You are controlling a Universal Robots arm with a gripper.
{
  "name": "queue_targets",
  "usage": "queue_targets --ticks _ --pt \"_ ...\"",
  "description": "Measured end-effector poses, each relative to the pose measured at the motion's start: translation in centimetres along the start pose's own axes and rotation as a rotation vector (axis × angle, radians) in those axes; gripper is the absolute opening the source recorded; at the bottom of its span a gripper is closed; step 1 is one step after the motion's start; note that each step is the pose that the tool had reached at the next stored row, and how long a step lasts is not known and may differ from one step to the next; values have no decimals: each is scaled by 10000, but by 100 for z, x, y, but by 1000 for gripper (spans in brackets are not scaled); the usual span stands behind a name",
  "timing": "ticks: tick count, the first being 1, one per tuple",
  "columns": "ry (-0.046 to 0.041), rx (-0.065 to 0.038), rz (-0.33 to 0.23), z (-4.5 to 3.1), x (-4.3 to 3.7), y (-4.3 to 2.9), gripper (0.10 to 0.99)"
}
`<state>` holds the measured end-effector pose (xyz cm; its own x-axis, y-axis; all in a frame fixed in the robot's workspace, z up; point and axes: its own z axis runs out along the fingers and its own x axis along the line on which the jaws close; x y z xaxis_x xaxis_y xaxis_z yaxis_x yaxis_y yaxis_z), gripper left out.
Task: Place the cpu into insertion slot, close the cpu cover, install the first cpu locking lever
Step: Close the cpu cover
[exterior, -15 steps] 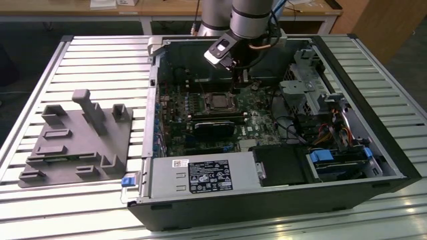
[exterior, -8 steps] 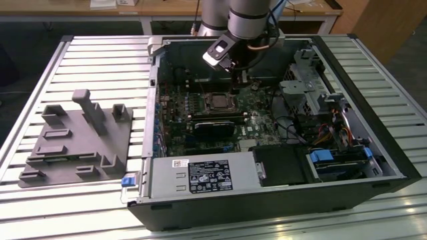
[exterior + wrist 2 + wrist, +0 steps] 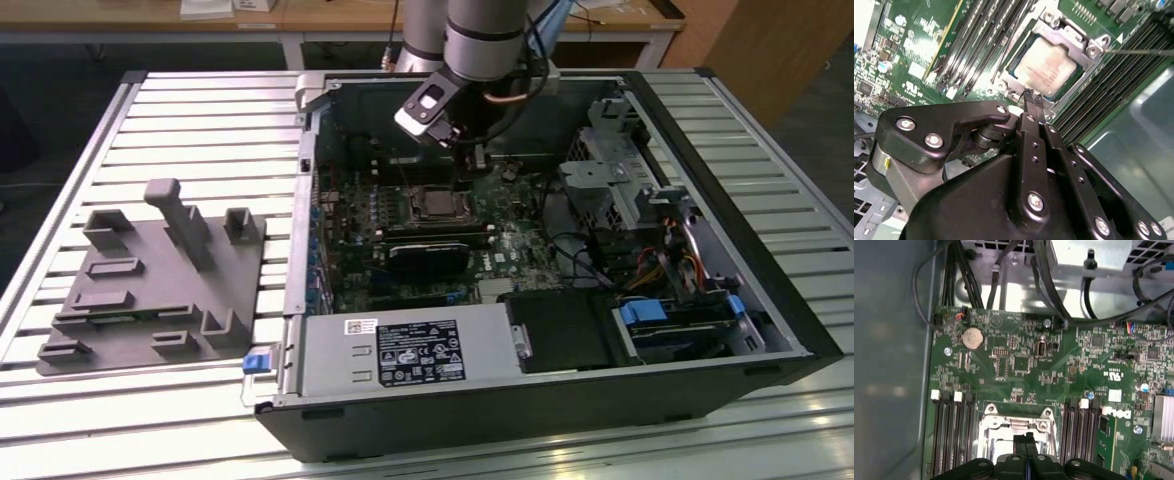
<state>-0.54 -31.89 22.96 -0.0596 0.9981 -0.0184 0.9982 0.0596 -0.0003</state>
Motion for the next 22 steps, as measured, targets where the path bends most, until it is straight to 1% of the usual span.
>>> queue_targets --ticks 4,10,12,19,22 --pt "0 -20 -48 8 -8 -78 106" --pt "-2 -33 -83 20 -2 -227 106" --pt "-3 -33 -91 24 0 -256 106" --pt "-4 -34 -130 26 0 -261 106" --pt "-2 -42 -523 26 1 -261 106"
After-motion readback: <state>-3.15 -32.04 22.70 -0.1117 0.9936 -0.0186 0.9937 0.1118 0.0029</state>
